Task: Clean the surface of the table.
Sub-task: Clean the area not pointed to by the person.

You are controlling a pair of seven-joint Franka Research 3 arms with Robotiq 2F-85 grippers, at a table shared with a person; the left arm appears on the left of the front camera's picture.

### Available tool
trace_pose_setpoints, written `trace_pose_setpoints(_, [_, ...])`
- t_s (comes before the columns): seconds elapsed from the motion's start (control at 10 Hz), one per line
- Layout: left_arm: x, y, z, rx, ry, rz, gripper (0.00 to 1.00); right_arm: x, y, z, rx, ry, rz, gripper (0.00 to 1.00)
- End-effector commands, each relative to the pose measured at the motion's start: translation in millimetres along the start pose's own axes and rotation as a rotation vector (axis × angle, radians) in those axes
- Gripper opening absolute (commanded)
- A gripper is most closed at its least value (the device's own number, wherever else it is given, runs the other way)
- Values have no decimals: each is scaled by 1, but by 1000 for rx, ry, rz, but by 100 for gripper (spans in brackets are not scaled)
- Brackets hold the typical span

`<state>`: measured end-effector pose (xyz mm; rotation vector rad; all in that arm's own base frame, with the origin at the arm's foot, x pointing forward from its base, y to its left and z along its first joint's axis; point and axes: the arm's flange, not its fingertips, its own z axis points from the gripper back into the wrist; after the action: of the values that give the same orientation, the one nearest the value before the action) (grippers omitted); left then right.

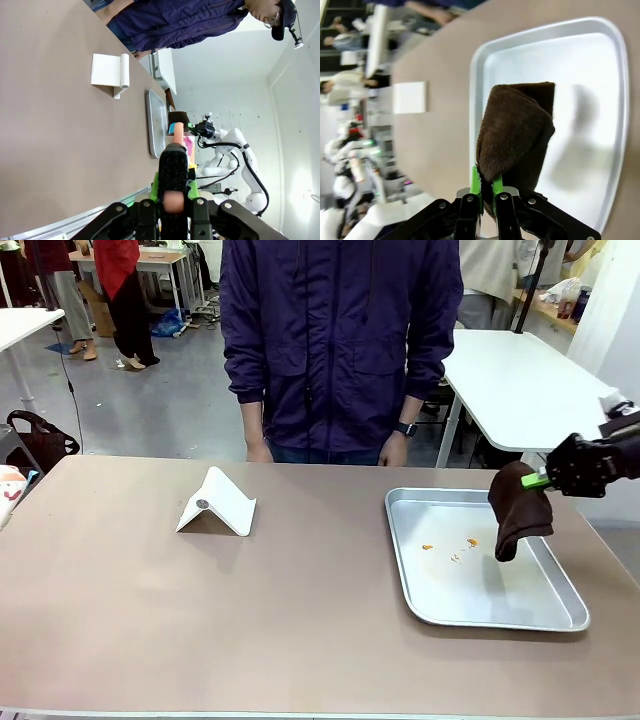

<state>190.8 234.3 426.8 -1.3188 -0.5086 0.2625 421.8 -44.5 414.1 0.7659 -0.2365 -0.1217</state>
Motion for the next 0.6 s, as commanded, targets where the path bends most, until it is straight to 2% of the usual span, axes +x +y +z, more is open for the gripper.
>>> trace_pose_setpoints(0.0, [1,-4,1,-12,-12,-1,22,26,2,-22,-186,51,-7,10])
trace_pose_setpoints(0.2, [1,-4,1,-12,-12,-1,22,41,-5,-48,-290,89,-24,10])
trace_pose_setpoints(0.5, [1,-4,1,-12,-12,-1,22,54,-25,-96,-253,123,-26,10])
